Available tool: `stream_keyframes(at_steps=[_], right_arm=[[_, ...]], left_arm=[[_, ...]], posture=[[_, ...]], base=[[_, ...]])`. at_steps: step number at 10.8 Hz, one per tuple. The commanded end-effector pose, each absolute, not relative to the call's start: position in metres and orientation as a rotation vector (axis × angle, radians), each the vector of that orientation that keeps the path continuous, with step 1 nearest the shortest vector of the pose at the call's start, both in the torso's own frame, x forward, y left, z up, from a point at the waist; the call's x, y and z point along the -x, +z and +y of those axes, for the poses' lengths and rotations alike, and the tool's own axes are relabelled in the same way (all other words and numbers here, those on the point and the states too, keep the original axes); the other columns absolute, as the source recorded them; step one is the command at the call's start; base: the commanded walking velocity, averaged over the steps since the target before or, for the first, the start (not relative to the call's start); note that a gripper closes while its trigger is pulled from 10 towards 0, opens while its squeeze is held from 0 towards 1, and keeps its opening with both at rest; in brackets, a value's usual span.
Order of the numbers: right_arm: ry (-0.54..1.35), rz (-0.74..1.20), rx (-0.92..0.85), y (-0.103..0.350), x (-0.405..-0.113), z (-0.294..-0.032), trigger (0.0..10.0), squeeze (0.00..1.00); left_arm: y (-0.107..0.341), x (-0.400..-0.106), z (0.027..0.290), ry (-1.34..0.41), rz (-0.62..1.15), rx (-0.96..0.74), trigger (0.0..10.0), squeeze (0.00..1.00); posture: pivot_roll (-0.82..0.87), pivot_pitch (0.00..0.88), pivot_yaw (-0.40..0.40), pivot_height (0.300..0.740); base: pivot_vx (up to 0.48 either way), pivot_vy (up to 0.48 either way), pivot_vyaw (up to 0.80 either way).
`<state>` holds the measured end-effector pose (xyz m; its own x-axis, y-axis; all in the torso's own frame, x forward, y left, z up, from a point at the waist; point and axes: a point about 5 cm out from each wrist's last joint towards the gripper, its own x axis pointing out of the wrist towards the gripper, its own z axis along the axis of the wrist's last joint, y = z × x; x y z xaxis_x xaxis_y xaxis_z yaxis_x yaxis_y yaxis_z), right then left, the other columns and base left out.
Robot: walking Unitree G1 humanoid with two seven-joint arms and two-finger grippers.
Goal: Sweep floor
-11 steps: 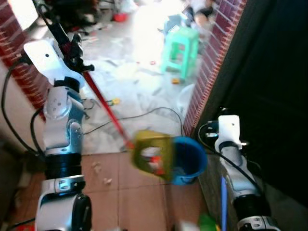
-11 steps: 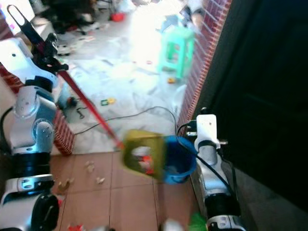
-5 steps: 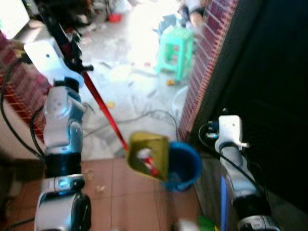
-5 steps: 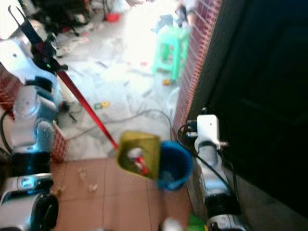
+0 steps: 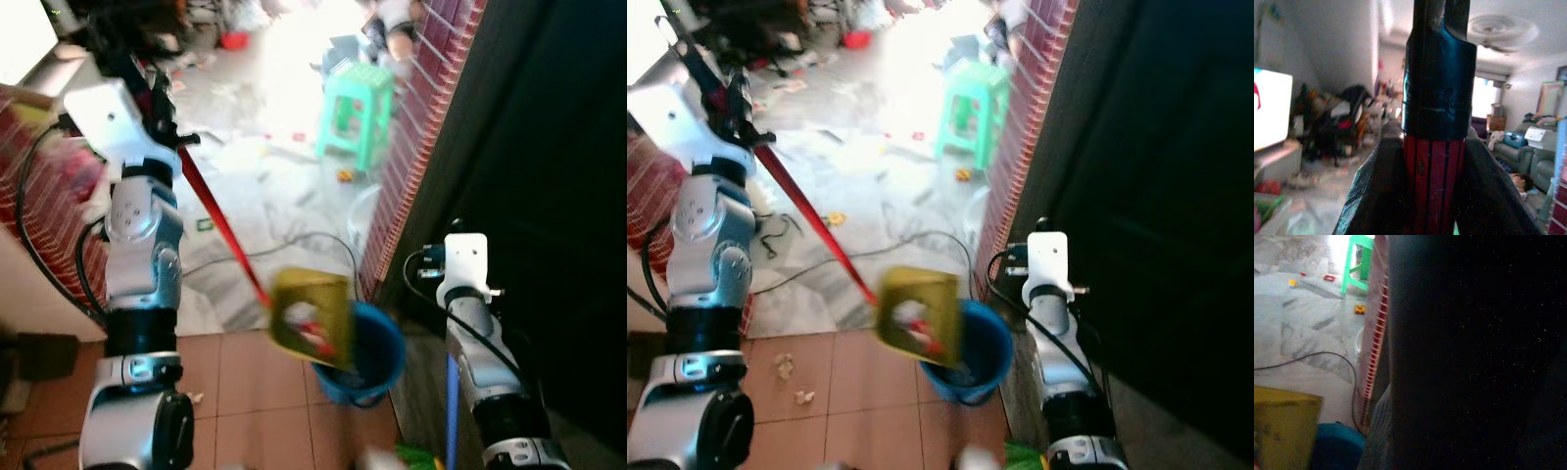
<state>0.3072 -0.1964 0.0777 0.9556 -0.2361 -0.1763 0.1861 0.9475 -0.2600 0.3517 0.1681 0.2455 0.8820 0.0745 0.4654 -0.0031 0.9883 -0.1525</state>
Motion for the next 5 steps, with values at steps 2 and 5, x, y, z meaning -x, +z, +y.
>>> stream_keyframes(at_steps=[2,5], right_arm=[[-0.229,0.179,0.253,0.085,-0.310,-0.200,10.0,0.00],[-0.226,0.173,0.252,0.086,-0.310,-0.199,10.0,0.00]], left_arm=[[0.259,-0.348,0.142,-0.035,-0.594,0.132,10.0,0.00],[0.237,-0.337,0.093,-0.207,-0.617,-0.010,10.0,0.00]], posture=[[-0.11,0.007,0.013,0.740],[-0.12,0.007,0.013,0.740]], base=[[0.000,0.000,0.00],[0.000,0.000,0.00]])
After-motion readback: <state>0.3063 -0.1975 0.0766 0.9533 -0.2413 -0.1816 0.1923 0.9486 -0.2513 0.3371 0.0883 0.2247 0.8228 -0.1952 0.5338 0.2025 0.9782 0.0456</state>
